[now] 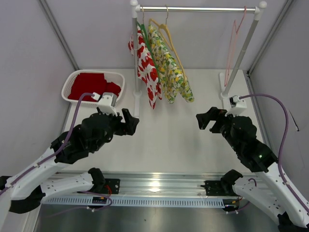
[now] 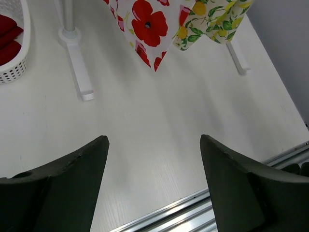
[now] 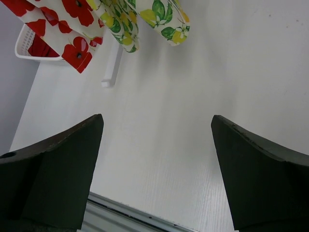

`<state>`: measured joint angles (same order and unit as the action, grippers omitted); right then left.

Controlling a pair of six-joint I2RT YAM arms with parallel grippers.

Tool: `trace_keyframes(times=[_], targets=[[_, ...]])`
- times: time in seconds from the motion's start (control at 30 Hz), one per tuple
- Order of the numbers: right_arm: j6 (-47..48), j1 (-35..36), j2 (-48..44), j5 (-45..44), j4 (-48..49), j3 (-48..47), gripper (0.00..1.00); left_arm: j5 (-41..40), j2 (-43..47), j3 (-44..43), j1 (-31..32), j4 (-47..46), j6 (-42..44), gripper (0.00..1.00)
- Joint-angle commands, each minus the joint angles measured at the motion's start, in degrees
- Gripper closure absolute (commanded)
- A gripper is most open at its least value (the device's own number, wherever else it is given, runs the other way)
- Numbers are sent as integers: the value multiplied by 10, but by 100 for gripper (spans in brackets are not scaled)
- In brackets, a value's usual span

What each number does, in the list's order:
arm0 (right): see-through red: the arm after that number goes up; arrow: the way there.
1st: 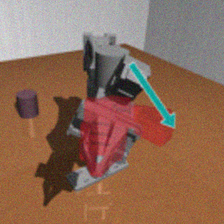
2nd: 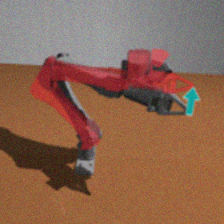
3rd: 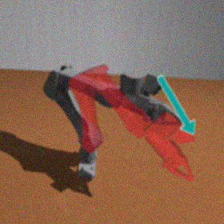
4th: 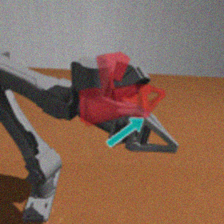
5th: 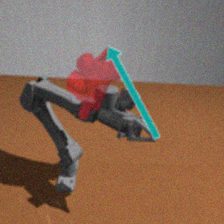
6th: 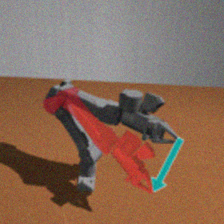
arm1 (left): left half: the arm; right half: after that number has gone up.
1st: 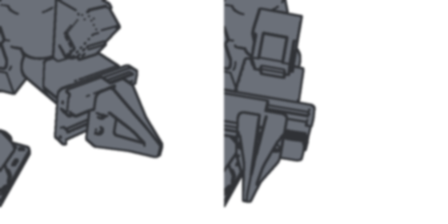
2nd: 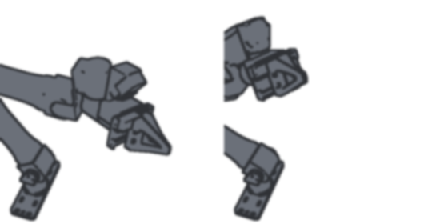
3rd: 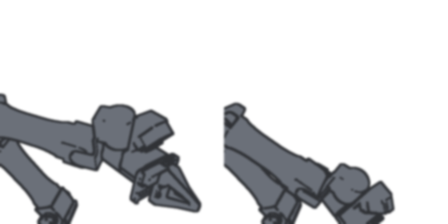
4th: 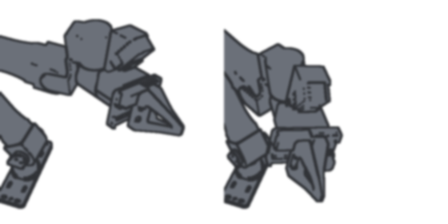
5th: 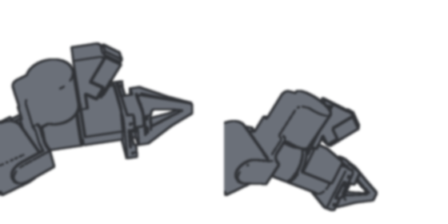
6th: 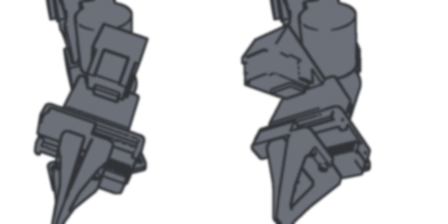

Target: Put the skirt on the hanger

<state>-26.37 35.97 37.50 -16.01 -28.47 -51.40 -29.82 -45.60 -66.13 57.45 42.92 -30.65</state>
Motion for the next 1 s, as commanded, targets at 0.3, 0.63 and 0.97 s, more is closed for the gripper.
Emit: trace_keyframes(times=[0.3, 0.63, 0.97], targets=[[37, -2, -22, 85, -21, 6, 2, 51, -150, -78, -264, -107, 18, 19], [22, 0, -19, 125, -43, 1, 4, -38, -411, -208, -453, -199, 65, 23], [42, 0, 0, 140, -31, -22, 3, -18, -686, -374, -509, -197, 91, 25]])
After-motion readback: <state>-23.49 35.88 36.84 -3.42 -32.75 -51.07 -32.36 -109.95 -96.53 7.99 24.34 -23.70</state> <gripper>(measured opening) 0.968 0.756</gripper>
